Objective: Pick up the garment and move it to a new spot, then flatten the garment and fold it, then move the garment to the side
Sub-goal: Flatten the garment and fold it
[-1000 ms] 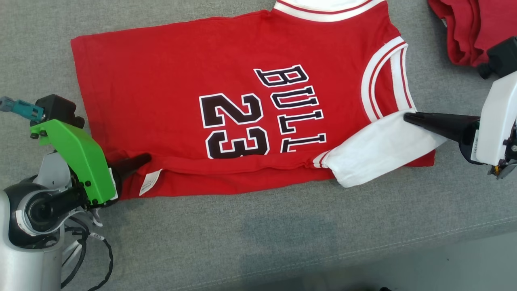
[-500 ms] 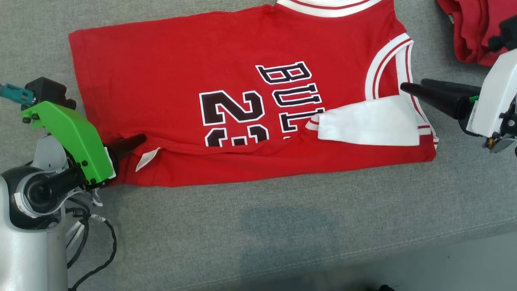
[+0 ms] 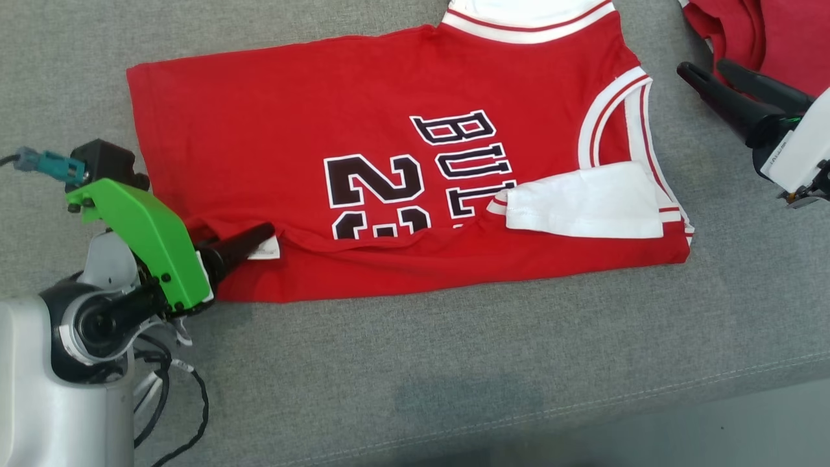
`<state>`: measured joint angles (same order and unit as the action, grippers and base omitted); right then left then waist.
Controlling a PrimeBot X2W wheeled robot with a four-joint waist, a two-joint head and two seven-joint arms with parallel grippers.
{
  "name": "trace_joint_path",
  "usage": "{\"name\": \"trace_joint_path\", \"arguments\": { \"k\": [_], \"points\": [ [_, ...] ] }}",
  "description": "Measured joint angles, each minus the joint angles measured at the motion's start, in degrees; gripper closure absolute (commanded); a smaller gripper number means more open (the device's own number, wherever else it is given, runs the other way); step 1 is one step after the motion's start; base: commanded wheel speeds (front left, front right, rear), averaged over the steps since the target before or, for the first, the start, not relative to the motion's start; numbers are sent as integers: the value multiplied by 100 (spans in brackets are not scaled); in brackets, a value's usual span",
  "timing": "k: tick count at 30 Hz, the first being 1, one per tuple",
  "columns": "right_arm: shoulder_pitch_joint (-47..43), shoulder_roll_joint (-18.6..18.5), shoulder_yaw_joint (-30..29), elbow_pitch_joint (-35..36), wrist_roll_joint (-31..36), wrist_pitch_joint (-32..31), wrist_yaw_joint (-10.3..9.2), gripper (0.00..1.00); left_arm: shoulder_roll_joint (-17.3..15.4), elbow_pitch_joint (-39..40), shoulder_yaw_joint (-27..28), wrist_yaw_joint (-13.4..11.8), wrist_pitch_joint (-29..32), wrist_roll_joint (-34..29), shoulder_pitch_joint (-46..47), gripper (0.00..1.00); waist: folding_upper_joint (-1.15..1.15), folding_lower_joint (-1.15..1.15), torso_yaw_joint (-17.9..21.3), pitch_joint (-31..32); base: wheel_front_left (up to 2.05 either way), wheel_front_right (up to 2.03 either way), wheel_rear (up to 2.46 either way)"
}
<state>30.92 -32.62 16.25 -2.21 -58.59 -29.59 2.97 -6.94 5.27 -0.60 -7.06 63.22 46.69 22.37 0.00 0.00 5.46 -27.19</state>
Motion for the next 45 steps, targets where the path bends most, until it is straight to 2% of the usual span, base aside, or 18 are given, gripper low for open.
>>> {"name": "trace_joint_path", "arguments": {
  "k": [6, 7, 8, 10, 15, 20, 23, 28, 31, 34, 38, 45],
  "points": [
    [-409, -179, -171, 22, 665, 911, 103, 0, -109, 247, -1, 197, -336, -174, -487, 0, 0, 0, -48, 240, 0, 0, 0],
    [-409, -179, -171, 22, 665, 911, 103, 0, -109, 247, -1, 197, -336, -174, -487, 0, 0, 0, -48, 240, 0, 0, 0],
    [-554, -207, -338, 23, 811, 1239, 97, 0, -121, 321, 16, 290, -517, -229, -580, 0, 0, 0, -70, 332, 0, 0, 0],
    [-746, -186, -428, 20, 822, 1467, 85, 0, -99, 350, 153, 301, -800, -318, -598, 0, 0, 0, -96, 426, 0, 0, 0],
    [-1152, -14, -387, 27, 816, 1664, 53, 0, -80, 355, 559, 220, -1198, -481, -606, 0, 0, 0, -146, 612, 0, 0, 0],
    [-1390, 63, -318, 86, 794, 1806, 54, 0, 76, 319, 627, 198, -1428, -505, -742, 0, 0, 0, -152, 770, 0, 0, 0],
    [-1499, 68, -315, 96, 795, 1935, 55, 0, 44, 334, 548, 209, -1535, -595, -800, 0, 0, 0, -113, 817, 0, 0, 0],
    [-1730, 12, -422, 113, 984, 2269, 40, 0, -218, 523, 300, 543, -1934, -1121, -1037, 0, 0, 0, -69, 931, 0, 0, 0],
    [-1913, -101, -463, 140, 1260, 2483, -36, 0, -233, 633, 191, 653, -2230, -1366, -1230, 0, 0, 0, -62, 1018, 0, 0, 0],
    [-2162, -112, -430, 152, 1419, 2621, -66, 0, -211, 641, 144, 670, -2538, -1605, -1533, 0, 0, 0, -63, 1116, 0, 0, 0],
    [-2650, -46, -378, 145, 1413, 2660, -205, 0, -30, 502, -99, 706, -2705, -1683, -1942, 0, 0, 0, -108, 1202, 0, 0, 0],
    [-2938, 82, -213, 138, 1412, 2705, -214, 0, 131, 227, -266, 697, -2908, -1766, -2150, 0, 0, 0, -186, 1091, 0, 0, 0]
  ]
}}
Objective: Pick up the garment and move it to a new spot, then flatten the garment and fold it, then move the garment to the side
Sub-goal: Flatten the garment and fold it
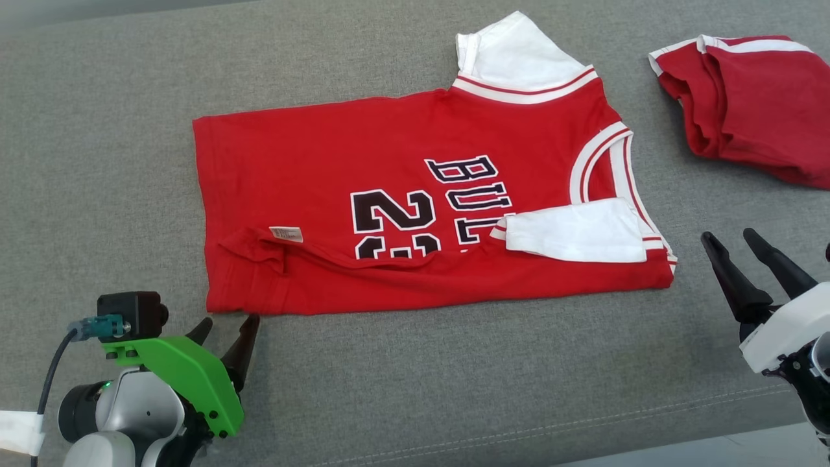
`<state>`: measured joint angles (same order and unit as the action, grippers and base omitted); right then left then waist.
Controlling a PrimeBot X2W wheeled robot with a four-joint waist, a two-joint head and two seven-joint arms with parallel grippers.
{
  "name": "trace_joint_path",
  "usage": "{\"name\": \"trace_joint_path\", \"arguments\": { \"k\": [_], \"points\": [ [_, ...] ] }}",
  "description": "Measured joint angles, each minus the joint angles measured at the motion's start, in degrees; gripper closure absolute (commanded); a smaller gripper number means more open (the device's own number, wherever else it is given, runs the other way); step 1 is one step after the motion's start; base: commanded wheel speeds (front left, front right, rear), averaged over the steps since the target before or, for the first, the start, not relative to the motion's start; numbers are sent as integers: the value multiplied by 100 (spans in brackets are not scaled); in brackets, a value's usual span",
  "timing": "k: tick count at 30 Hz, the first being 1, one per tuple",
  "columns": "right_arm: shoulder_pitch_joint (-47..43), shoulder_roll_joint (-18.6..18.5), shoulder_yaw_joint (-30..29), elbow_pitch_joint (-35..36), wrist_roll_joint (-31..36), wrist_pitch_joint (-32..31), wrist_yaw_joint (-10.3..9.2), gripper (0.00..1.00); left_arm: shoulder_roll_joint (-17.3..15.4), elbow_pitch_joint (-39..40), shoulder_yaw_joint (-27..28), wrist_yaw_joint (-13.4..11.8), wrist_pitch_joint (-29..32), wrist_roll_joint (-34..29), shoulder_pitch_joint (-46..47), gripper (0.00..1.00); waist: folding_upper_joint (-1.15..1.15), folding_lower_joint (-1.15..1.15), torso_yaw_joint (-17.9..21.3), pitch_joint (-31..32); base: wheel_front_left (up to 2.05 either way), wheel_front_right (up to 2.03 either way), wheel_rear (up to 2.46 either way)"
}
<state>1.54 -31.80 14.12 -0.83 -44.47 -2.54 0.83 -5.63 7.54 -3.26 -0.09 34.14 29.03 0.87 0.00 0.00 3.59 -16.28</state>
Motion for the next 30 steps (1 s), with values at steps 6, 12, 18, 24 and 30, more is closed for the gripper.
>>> {"name": "trace_joint_path", "arguments": {
  "k": [6, 12, 18, 24, 30],
  "points": [
    [3, 144, 114, -33, -42, 52, 9, 0, 2, -238, -4, -99, -148, -123, 33, 0, 0, 0, 20, -201, 0, 0, 0],
    [8, 199, 215, -171, -41, 52, 54, 0, 86, -359, -88, -99, -211, -121, 241, 0, 0, 0, 98, -318, 0, 0, 0],
    [31, 283, 268, -368, -89, 48, 100, 0, 109, -495, -107, -100, -270, -102, 378, 0, 0, 0, 111, -363, 0, 0, 0],
    [85, 512, 387, -582, -283, -38, 171, 0, 130, -610, -140, -100, -307, -94, 511, 0, 0, 0, 87, -390, 0, 0, 0],
    [253, 611, 409, -782, -423, -107, 216, 0, 152, -727, -156, -100, -348, -48, 636, 0, 0, 0, 45, -403, 0, 0, 0]
  ]
}}
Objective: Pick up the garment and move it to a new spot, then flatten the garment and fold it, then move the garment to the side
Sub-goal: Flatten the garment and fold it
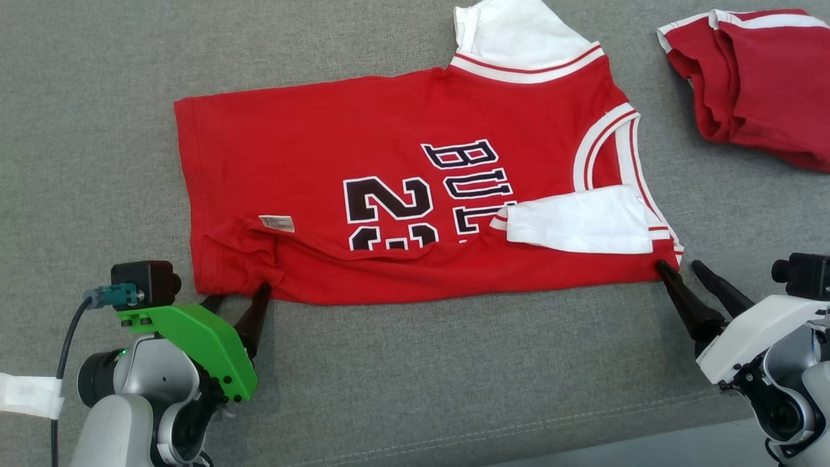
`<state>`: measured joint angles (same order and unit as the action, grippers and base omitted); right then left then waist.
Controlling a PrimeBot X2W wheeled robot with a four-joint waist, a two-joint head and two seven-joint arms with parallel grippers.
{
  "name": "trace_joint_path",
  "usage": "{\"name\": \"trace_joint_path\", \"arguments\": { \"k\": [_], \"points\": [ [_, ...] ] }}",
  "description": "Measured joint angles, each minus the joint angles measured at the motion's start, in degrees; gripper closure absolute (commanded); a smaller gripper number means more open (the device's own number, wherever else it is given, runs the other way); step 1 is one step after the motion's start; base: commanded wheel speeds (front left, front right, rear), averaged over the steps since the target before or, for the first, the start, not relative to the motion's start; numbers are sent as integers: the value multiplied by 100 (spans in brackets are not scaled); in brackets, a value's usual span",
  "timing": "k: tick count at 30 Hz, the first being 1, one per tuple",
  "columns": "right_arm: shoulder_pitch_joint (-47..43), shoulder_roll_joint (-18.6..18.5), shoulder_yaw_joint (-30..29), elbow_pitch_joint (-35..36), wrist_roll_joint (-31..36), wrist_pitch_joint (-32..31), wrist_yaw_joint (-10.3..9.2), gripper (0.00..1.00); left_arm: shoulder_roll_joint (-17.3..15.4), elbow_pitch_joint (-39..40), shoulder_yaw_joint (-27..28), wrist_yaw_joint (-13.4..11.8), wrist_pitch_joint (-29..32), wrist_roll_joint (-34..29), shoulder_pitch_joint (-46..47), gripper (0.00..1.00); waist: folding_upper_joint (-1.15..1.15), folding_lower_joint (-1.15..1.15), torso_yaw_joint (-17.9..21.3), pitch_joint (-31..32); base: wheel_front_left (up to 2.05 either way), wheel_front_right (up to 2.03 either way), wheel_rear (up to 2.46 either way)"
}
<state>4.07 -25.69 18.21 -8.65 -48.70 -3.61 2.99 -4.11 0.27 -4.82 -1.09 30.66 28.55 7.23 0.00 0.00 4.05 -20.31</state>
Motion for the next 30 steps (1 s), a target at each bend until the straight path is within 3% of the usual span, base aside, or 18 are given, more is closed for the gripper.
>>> {"name": "trace_joint_path", "arguments": {
  "k": [12, 13, 14, 15, 17, 18, 30],
  "points": [
    [219, 133, 131, -296, -79, -105, 104, 0, 21, -123, 5, -20, -46, 85, 147, 0, 0, 0, -38, -33, 0, 0, 0],
    [253, 149, 141, -308, -80, -107, 110, 11, 21, -129, -7, -20, -46, 85, 153, 0, 0, 0, -40, -34, 0, 0, 0],
    [276, 167, 149, -315, -82, -109, 121, 42, 21, -133, -18, -19, -46, 85, 158, 0, 0, 0, -44, -35, 0, 0, 0],
    [296, 179, 164, -321, -91, -137, 129, 60, 21, -134, -33, -19, -46, 85, 163, 0, 0, 0, -47, -35, 0, 0, 0],
    [328, 183, 187, -341, -122, -156, 174, 91, 16, -134, -59, -19, -51, 67, 166, 0, 0, 0, -57, -34, 0, 0, 0],
    [344, 183, 191, -357, -130, -156, 178, 100, 11, -134, -70, -19, -54, 36, 166, 0, 0, 0, -62, -32, 0, 0, 0],
    [398, 182, 226, -497, -131, -183, 255, 100, -21, -120, -105, -19, -52, -83, 170, 0, 0, 0, -104, -25, 0, 0, 0]
  ]
}}
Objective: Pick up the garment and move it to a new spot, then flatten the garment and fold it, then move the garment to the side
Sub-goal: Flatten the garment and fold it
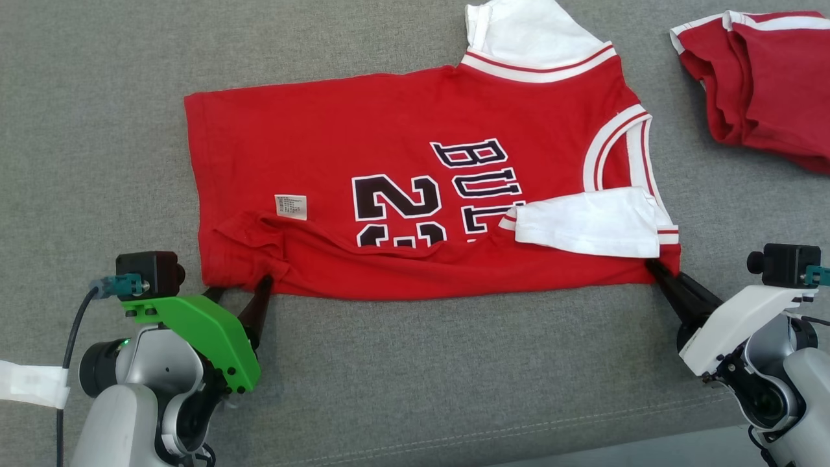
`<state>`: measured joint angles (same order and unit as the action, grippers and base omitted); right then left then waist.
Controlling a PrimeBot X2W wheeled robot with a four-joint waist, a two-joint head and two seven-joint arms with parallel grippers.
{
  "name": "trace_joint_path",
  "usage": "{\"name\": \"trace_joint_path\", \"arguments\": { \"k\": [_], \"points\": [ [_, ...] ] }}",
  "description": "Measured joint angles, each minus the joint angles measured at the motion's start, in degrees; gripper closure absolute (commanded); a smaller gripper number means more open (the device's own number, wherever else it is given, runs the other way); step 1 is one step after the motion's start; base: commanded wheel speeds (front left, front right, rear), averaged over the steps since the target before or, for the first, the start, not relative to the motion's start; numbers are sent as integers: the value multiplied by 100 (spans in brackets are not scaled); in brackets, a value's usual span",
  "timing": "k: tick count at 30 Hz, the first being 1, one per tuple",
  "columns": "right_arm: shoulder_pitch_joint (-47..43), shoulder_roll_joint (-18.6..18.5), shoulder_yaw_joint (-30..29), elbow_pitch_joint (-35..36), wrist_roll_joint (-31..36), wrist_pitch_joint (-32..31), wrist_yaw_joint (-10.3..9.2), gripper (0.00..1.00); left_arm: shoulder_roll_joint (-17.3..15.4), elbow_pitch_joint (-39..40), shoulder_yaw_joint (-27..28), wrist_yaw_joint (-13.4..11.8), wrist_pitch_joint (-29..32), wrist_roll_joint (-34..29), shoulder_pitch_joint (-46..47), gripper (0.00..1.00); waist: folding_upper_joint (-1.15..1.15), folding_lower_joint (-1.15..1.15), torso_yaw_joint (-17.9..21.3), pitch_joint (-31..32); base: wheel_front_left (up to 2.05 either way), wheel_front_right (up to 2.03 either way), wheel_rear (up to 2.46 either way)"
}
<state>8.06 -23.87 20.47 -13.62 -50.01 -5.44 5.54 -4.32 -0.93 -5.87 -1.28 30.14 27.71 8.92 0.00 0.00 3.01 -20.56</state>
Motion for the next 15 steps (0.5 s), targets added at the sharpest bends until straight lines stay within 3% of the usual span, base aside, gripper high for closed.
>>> {"name": "trace_joint_path", "arguments": {
  "k": [15],
  "points": [
    [88, -2, 92, -171, 0, 0, 51, 100, 9, 319, 70, -92, 137, 94, 5, 0, 0, 0, 34, 63, 0, 0, 0]
  ]
}}
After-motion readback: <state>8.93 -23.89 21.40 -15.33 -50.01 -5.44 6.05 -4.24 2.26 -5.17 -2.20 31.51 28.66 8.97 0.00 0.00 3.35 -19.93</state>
